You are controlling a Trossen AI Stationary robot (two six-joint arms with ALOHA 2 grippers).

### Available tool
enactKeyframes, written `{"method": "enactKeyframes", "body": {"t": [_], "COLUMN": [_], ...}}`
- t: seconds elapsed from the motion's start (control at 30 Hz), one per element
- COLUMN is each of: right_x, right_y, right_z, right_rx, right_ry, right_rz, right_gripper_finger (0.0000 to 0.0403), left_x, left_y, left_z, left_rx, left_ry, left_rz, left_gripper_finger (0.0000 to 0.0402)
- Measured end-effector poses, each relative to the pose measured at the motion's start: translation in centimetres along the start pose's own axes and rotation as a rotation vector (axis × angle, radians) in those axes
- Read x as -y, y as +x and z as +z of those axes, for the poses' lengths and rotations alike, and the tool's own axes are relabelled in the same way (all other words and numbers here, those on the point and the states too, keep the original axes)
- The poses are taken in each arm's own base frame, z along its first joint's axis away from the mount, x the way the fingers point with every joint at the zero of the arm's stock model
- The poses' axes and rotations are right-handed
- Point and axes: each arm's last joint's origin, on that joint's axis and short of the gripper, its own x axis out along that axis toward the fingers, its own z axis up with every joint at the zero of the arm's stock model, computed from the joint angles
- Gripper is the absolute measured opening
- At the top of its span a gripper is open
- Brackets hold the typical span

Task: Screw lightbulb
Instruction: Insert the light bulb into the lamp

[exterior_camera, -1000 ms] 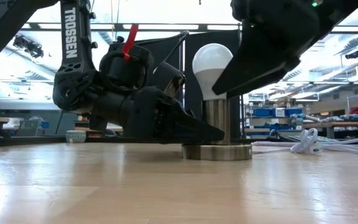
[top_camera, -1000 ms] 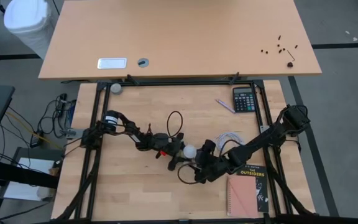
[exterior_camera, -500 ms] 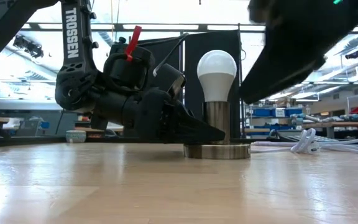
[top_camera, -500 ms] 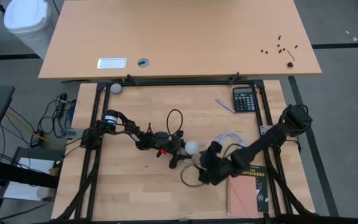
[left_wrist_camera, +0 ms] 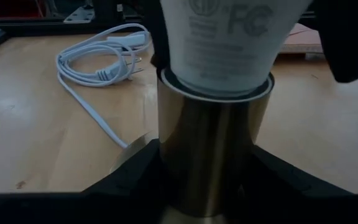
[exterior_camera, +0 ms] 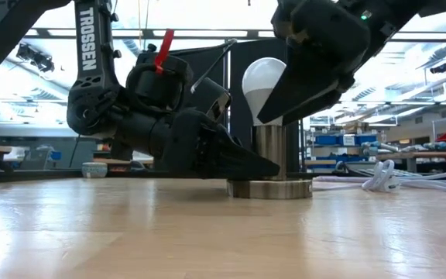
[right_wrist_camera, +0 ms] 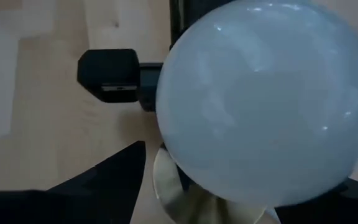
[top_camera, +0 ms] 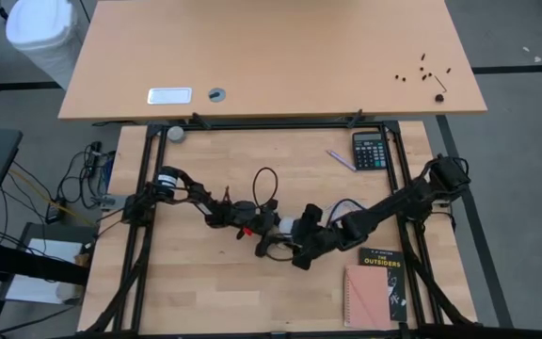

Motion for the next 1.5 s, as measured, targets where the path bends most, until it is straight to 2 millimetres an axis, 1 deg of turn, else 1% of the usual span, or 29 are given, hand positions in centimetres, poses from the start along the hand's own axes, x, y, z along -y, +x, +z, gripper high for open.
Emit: {"method": "enactKeyframes", "body": {"t": [0.13,0.17,0.23,0.3,0.33,0.43,0.5,0.63,0.73,0.87,0.97,1.1,1.17,1.27,1.33,1.4,1.5], "right_x": [-1.4,-1.8,-3.2,-3.8,-4.0,-3.4,-2.6,-0.3,0.9,1.9,1.7,0.6,-0.1,-2.2,-2.8,-2.3,-0.6], "right_y": [-1.0,-1.4,-2.4,-3.3,-3.5,-3.4,-3.2,-1.9,-1.2,-0.3,-0.2,-0.8,-1.3,-2.6,-3.3,-3.3,-2.7], "right_z": [-0.8,-1.0,-1.2,-1.5,-1.6,-1.9,-1.9,-1.2,-0.4,0.8,0.9,0.2,-0.1,0.2,0.3,0.1,-0.3], "right_rx": [0.007,0.005,-0.005,-0.012,-0.002,0.034,0.034,0.001,-0.003,-0.023,-0.04,-0.049,-0.05,-0.036,-0.02,-0.028,-0.103], "right_ry": [0.029,0.039,0.072,0.071,0.067,0.044,0.036,0.043,0.008,0.007,0.011,0.022,0.027,0.015,-0.006,-0.025,-0.022], "right_rz": [0.028,0.048,0.163,0.202,0.191,0.059,-0.019,-0.133,-0.156,-0.06,0.0,0.024,0.052,0.169,0.148,0.054,-0.071], "right_gripper_finger": [0.0307,0.0307,0.0307,0.0307,0.0306,0.0301,0.0296,0.0287,0.0283,0.028,0.0278,0.0279,0.0279,0.0279,0.0277,0.0274,0.0268], "left_x": [0.1,0.1,-0.2,-0.5,-0.5,-0.5,-0.5,-0.3,-0.2,-0.1,-0.1,-0.2,-0.2,-0.5,-0.6,-0.5,-0.5], "left_y": [0.0,0.0,0.0,0.0,0.0,0.0,0.0,0.0,0.0,0.0,0.0,0.0,0.0,0.0,0.0,0.0,0.0], "left_z": [-0.1,-0.1,-0.1,-0.1,-0.1,-0.1,-0.1,-0.1,-0.1,-0.1,-0.1,-0.1,-0.1,-0.1,-0.1,-0.1,-0.1], "left_rx": [-0.017,-0.021,-0.022,-0.022,-0.02,-0.019,-0.016,-0.016,-0.015,-0.014,-0.016,-0.02,-0.02,-0.02,-0.019,-0.018,-0.018], "left_ry": [0.0,0.001,-0.007,-0.011,-0.01,-0.008,-0.007,-0.003,0.002,0.0,0.002,0.001,-0.001,-0.01,-0.012,-0.011,-0.009], "left_rz": [-0.001,0.0,0.046,0.076,0.081,0.079,0.071,0.047,0.017,0.008,0.017,0.04,0.044,0.082,0.091,0.085,0.066], "left_gripper_finger": [0.0198,0.0198,0.0198,0.0198,0.0198,0.0198,0.0198,0.0198,0.0198,0.0198,0.0198,0.0198,0.0198,0.0198,0.0198,0.0198,0.0198]}}
